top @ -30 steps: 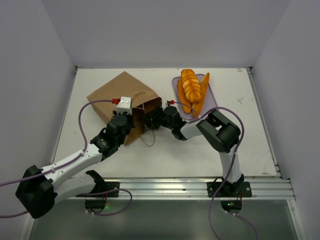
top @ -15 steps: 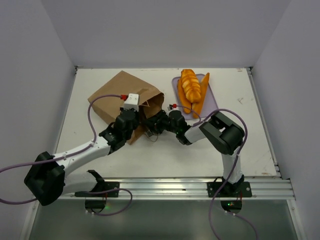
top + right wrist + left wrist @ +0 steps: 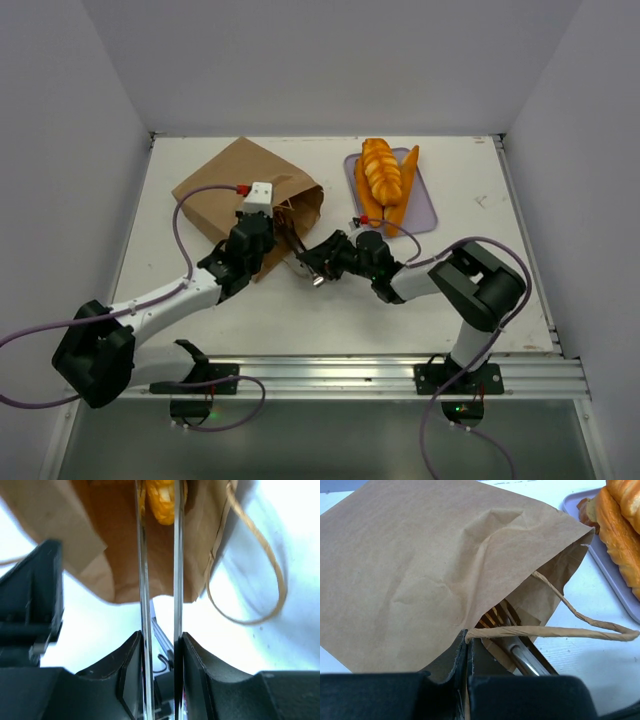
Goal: Take the fake bread out of the paper bag
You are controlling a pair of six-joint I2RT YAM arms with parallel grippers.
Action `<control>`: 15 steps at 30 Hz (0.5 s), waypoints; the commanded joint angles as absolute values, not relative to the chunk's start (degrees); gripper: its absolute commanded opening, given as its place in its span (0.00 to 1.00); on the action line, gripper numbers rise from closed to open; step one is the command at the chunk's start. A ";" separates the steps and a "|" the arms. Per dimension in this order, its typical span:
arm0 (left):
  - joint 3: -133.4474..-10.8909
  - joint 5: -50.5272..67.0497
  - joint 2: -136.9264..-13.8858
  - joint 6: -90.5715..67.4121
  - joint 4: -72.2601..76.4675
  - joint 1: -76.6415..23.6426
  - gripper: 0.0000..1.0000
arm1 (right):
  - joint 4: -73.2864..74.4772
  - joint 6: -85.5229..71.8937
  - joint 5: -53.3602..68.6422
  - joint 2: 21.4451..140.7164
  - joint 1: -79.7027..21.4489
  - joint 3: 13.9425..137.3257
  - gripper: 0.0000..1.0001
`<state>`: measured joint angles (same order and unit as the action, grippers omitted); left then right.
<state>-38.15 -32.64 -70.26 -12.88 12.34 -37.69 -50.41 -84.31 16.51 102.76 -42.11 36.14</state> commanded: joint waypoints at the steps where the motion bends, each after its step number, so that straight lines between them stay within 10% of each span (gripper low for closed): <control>1: -38.67 -32.96 -69.70 -13.36 14.50 -36.48 0.00 | -50.90 -79.29 18.20 95.90 -41.84 34.90 0.07; 15: -37.62 -31.55 -67.32 -13.01 14.33 -34.80 0.00 | -23.83 -67.94 13.62 69.53 -38.68 28.04 0.01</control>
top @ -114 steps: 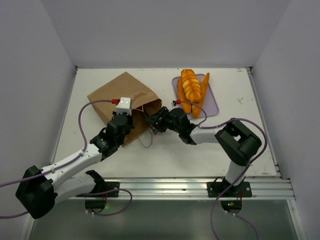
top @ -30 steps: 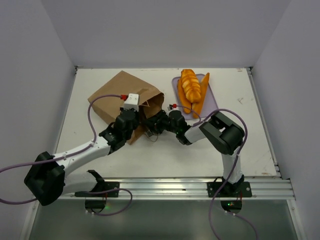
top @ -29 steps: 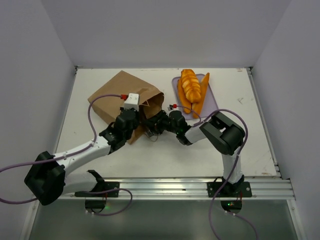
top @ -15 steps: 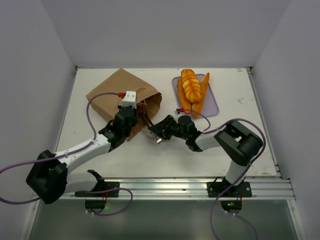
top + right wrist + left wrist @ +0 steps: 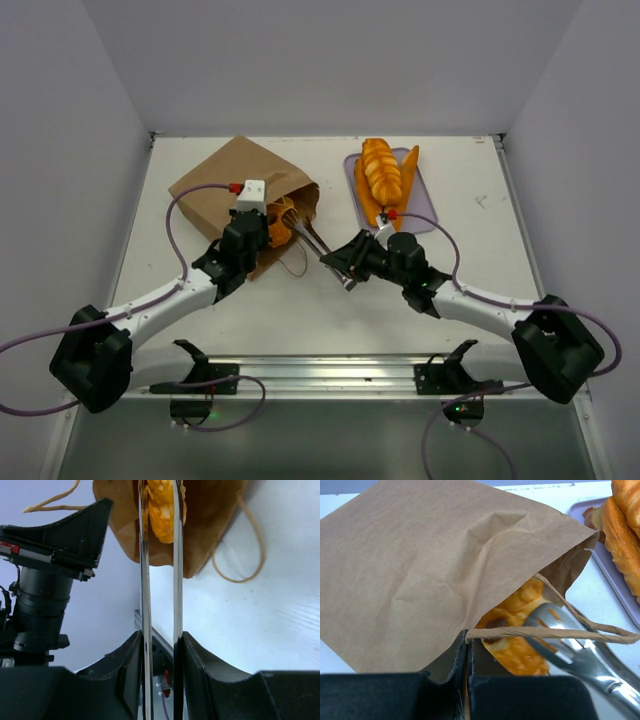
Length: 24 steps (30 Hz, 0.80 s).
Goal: Take the fake bread out of the paper bag
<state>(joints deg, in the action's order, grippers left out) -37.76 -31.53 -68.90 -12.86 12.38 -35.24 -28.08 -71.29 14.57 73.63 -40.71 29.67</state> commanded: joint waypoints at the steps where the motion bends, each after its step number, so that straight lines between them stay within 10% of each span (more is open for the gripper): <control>1: -37.44 -31.55 -67.24 -13.09 14.33 -34.72 0.00 | -22.25 -66.72 13.62 68.22 -37.80 27.95 0.01; 24: -34.45 -31.91 -65.48 -13.97 15.20 -34.72 0.00 | 1.39 -58.80 24.08 44.13 -23.38 27.07 0.00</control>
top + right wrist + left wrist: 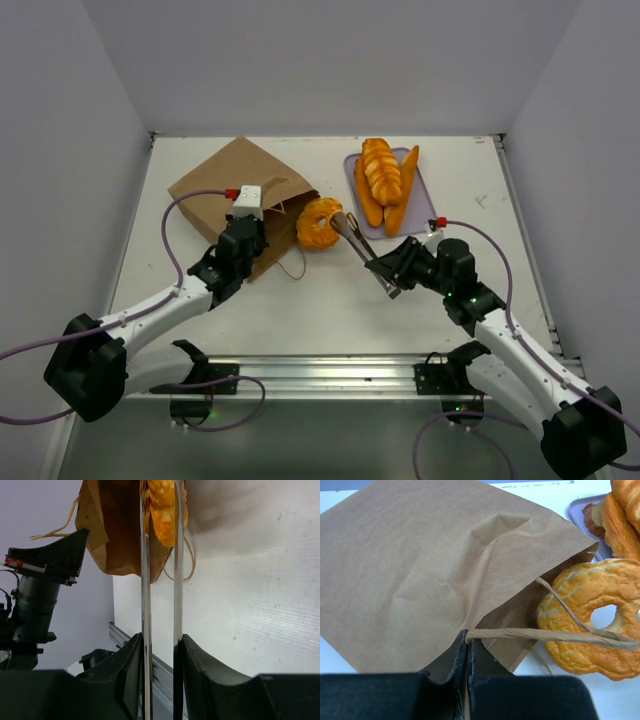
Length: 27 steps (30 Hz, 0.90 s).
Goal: Take the fake bread out of the paper bag
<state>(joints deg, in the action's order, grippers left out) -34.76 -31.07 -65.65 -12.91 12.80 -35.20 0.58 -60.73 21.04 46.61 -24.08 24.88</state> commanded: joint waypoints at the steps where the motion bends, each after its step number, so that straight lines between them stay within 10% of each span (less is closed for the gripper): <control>1: -34.28 -31.90 -65.57 -13.97 15.29 -34.72 0.00 | 2.02 -58.54 24.43 43.25 -23.03 27.59 0.00; 27: -34.36 -33.05 -66.27 -13.89 14.50 -34.72 0.00 | 26.36 -42.20 15.83 39.73 -20.04 45.52 0.00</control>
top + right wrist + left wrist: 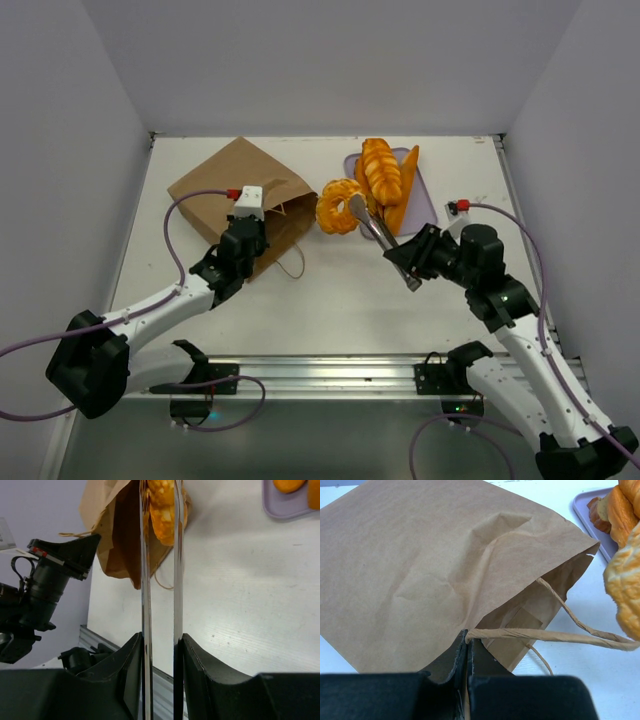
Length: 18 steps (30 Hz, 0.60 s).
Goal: Take the fake bread out of the paper bag
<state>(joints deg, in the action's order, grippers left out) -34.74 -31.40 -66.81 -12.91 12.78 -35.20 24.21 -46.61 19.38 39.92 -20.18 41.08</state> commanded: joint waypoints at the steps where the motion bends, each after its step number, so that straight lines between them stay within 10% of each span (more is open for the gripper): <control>1: -34.28 -33.05 -66.01 -13.89 14.50 -34.72 0.00 | 28.02 -41.32 13.56 39.90 -20.04 47.01 0.00; 18: -33.75 -31.47 -65.13 -13.89 14.76 -34.72 0.00 | 40.86 -27.43 -6.92 42.80 -20.04 62.13 0.00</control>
<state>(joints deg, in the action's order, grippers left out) -34.24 -31.35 -66.72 -12.91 12.80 -35.20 40.36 -32.10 -0.45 42.39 -20.18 56.97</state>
